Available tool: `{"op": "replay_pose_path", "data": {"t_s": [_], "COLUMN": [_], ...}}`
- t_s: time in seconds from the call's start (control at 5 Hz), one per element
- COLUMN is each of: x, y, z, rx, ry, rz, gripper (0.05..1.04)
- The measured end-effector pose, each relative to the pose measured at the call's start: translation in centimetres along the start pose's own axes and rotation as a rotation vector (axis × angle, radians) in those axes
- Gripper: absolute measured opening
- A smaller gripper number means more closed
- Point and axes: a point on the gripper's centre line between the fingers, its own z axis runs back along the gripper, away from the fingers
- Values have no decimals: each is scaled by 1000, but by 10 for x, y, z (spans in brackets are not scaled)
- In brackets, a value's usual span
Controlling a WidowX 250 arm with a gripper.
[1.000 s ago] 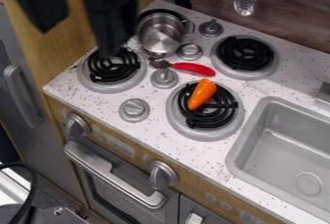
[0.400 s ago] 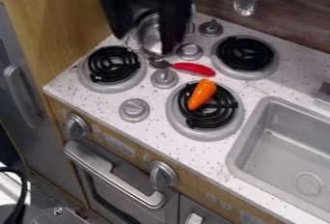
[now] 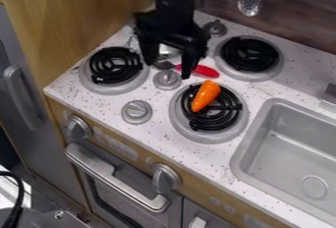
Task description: Touch the stove between the burners and the red fork
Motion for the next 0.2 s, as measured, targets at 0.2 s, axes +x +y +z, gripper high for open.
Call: {"op": "replay_pose_path", "data": {"t_s": [0.2], "x": [15], "y": [4], "z": [-18], "rx": [2], "ry": [-26], "rz": [-35], "gripper": [994]}}
